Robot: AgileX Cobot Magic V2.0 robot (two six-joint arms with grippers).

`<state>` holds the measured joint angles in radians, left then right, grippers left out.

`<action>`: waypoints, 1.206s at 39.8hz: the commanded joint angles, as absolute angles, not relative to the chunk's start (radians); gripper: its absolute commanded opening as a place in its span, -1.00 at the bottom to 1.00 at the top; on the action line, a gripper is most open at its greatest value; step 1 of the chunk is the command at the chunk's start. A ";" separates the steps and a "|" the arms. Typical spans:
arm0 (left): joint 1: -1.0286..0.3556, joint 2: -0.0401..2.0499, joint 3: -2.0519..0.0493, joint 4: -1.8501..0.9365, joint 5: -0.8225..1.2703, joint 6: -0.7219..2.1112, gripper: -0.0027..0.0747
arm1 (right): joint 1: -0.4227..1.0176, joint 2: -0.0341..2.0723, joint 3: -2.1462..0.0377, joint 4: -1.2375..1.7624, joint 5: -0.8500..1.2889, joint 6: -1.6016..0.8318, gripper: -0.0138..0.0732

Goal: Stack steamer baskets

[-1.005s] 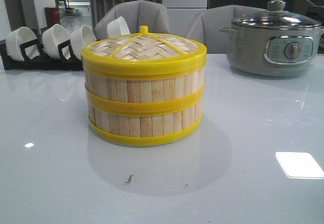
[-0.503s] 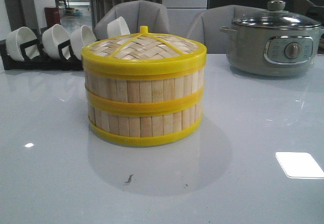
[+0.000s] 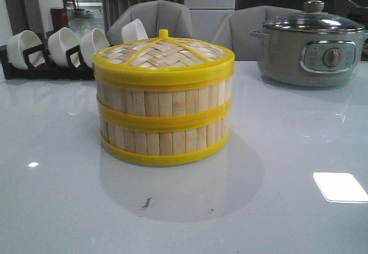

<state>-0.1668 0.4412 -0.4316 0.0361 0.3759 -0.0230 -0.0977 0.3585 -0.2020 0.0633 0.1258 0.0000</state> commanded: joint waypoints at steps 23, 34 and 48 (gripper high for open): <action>-0.093 0.039 -0.090 -0.050 -0.091 -0.020 -0.71 | -0.105 0.362 -0.232 0.064 0.042 -0.013 -0.59; -0.093 -0.021 0.008 -0.046 -0.050 -0.020 -0.71 | -0.105 0.364 -0.232 0.064 0.042 -0.013 -0.59; -0.093 -0.019 0.008 -0.032 -0.050 -0.020 -0.71 | -0.105 0.364 -0.232 0.064 0.045 -0.013 -0.59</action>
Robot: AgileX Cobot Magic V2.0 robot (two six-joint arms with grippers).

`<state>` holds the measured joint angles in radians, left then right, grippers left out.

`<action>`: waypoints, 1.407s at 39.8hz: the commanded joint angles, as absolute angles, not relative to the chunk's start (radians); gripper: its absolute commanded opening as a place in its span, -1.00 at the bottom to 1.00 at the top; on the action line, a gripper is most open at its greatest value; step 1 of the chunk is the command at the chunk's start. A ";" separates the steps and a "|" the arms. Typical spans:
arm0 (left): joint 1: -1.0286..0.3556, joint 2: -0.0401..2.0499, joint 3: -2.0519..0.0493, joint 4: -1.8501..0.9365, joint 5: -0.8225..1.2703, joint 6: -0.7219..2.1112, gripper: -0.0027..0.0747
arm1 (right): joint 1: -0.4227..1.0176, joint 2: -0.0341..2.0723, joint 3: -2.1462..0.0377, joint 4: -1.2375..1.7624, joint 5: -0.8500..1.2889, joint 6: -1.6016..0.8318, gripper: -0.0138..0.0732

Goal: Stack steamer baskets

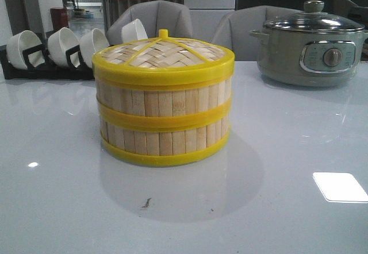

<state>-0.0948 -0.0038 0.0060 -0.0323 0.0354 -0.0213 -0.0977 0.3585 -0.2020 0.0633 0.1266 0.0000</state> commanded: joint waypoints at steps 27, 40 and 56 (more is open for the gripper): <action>-0.093 -0.019 0.008 0.077 -0.089 -0.102 -0.71 | -0.105 0.364 -0.232 0.064 0.045 -0.013 -0.59; -0.093 -0.019 0.008 0.107 -0.036 -0.107 -0.71 | -0.105 0.364 -0.232 0.064 0.045 -0.013 -0.59; -0.093 -0.019 0.008 0.107 -0.037 -0.107 -0.71 | -0.105 0.364 -0.232 0.064 0.045 -0.013 -0.59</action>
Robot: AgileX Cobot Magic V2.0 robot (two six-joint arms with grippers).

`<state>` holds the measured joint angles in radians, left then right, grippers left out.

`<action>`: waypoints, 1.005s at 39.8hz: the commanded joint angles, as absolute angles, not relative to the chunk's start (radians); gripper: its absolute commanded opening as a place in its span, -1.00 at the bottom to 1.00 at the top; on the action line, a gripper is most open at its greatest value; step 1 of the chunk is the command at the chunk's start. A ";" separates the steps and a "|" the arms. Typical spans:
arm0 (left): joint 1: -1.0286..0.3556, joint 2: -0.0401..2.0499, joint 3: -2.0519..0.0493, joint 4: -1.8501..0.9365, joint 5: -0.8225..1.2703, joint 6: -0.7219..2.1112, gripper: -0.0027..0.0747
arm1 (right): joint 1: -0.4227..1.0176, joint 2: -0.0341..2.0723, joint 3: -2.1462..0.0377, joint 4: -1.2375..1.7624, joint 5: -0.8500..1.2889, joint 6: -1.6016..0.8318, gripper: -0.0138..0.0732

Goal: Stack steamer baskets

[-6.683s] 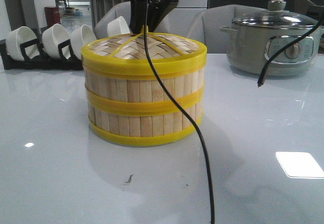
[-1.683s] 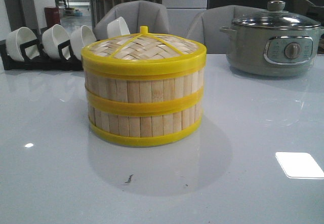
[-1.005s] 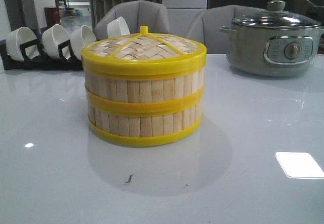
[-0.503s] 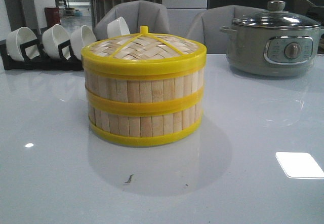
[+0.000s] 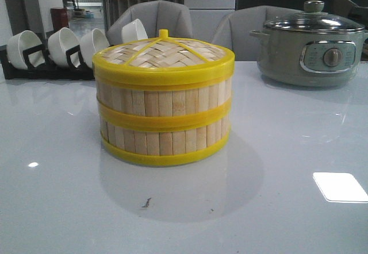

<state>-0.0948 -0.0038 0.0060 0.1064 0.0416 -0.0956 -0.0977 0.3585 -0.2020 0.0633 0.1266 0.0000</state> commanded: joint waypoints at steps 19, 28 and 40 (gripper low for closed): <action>-0.093 -0.019 0.008 0.107 -0.037 -0.107 -0.71 | -0.105 0.358 -0.232 0.064 0.041 -0.013 -0.59; -0.093 -0.019 0.008 0.107 -0.037 -0.107 -0.71 | -0.105 0.275 -0.212 0.077 0.071 -0.012 -0.59; -0.093 -0.019 0.008 0.107 -0.037 -0.107 -0.71 | -0.074 0.036 0.016 0.107 0.006 0.007 -0.62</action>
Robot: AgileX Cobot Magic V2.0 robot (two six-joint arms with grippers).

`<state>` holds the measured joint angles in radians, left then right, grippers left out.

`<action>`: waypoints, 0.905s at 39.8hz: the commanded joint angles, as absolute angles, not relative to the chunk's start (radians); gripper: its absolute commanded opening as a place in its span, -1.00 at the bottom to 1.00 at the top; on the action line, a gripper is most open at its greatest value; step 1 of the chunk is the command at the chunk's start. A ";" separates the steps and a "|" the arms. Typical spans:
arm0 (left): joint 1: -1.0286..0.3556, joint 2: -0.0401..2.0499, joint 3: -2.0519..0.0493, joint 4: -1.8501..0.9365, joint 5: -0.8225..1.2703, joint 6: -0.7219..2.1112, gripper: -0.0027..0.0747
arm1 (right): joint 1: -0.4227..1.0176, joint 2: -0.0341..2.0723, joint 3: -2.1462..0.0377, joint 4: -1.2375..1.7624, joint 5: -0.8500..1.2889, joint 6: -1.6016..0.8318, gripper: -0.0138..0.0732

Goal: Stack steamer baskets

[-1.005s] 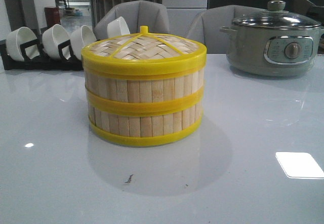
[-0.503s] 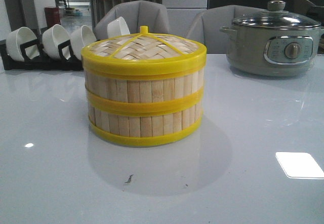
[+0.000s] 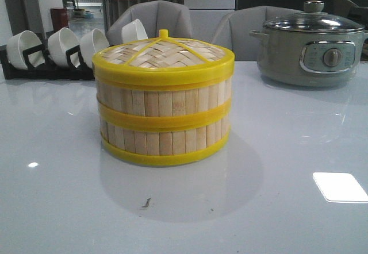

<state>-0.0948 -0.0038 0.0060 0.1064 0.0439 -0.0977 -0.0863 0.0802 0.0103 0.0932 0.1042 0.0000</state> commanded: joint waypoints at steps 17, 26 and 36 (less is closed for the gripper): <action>-0.093 -0.017 0.008 0.107 -0.037 -0.107 -0.71 | -0.049 -0.032 0.015 0.108 0.064 0.008 -0.62; -0.093 -0.017 0.008 0.107 -0.037 -0.107 -0.71 | -0.049 -0.032 0.015 0.108 0.020 0.008 -0.62; -0.093 -0.017 0.008 0.107 -0.037 -0.107 -0.71 | -0.049 -0.032 0.015 0.041 -0.006 0.007 -0.62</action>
<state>-0.0948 -0.0038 0.0060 0.1064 0.0439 -0.0994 -0.0505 -0.0113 0.0297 0.0815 0.1123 0.0116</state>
